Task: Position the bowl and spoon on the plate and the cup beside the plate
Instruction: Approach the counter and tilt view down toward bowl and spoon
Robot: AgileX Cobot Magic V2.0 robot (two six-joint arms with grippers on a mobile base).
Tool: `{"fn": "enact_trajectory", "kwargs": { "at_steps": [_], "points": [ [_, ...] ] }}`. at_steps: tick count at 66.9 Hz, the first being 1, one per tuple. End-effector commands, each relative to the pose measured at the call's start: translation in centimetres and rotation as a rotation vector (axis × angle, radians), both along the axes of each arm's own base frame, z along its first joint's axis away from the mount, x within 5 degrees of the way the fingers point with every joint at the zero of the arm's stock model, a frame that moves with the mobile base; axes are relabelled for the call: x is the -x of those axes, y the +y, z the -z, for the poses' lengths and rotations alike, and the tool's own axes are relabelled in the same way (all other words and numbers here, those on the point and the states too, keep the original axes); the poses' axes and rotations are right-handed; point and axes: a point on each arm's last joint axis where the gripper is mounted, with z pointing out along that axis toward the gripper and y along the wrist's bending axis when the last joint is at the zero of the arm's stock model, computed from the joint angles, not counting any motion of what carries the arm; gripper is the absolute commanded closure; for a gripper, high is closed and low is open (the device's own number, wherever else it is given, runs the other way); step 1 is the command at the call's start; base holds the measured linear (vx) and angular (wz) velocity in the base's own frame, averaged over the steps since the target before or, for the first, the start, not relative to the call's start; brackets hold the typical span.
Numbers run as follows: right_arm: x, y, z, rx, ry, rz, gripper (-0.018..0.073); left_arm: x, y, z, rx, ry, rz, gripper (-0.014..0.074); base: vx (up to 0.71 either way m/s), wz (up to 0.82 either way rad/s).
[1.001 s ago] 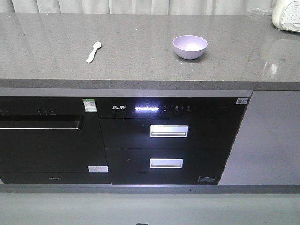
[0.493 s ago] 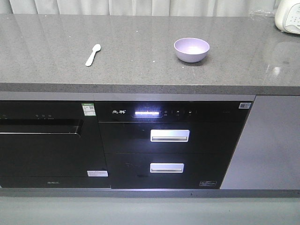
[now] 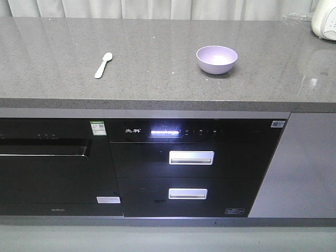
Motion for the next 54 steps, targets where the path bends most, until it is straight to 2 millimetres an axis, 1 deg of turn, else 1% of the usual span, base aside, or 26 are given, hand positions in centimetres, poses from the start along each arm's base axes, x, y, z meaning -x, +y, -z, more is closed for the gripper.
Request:
{"fn": "enact_trajectory", "kwargs": {
  "at_steps": [1, 54],
  "points": [
    [0.03, 0.07, -0.4, 0.021, -0.067, -0.009, 0.0561, 0.02, -0.13, -0.07, 0.007, -0.071, 0.014, 0.0602, 0.06, 0.0],
    [0.03, 0.07, -0.4, 0.021, -0.067, -0.009, 0.0561, 0.02, -0.13, -0.07, 0.007, -0.071, 0.014, 0.0602, 0.06, -0.01]
  ]
}}
